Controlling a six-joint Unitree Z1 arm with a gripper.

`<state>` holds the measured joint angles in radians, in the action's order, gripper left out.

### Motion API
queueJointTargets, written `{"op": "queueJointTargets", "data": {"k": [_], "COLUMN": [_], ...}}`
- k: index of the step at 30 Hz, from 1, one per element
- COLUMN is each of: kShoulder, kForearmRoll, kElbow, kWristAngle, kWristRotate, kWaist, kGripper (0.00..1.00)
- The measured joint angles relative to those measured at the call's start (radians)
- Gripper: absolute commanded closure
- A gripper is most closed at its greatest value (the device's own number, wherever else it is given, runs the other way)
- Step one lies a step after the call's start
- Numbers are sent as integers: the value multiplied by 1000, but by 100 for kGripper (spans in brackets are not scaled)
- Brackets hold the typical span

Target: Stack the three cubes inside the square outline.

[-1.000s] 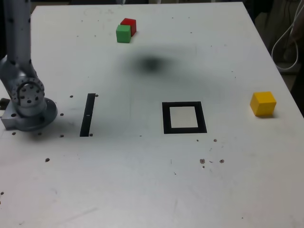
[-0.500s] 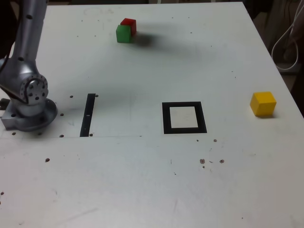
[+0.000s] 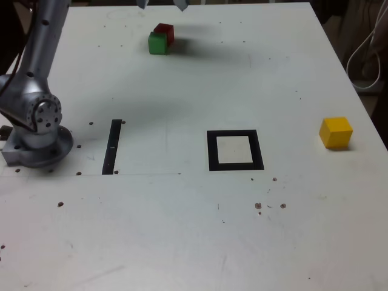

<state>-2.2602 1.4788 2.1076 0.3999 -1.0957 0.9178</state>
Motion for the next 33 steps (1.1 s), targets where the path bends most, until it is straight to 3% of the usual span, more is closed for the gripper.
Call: {"op": "queueJointTargets", "data": {"k": [14, 21, 33], "kShoulder": [-55, -62, -68], "kForearmRoll": [-88, -134, -154], "kElbow": [-66, -120, -144], "kWristAngle": [7, -28, -41], "kWristRotate": [29, 35, 54], "kWaist": [10, 12, 14], "kGripper": [8, 10, 20]}}
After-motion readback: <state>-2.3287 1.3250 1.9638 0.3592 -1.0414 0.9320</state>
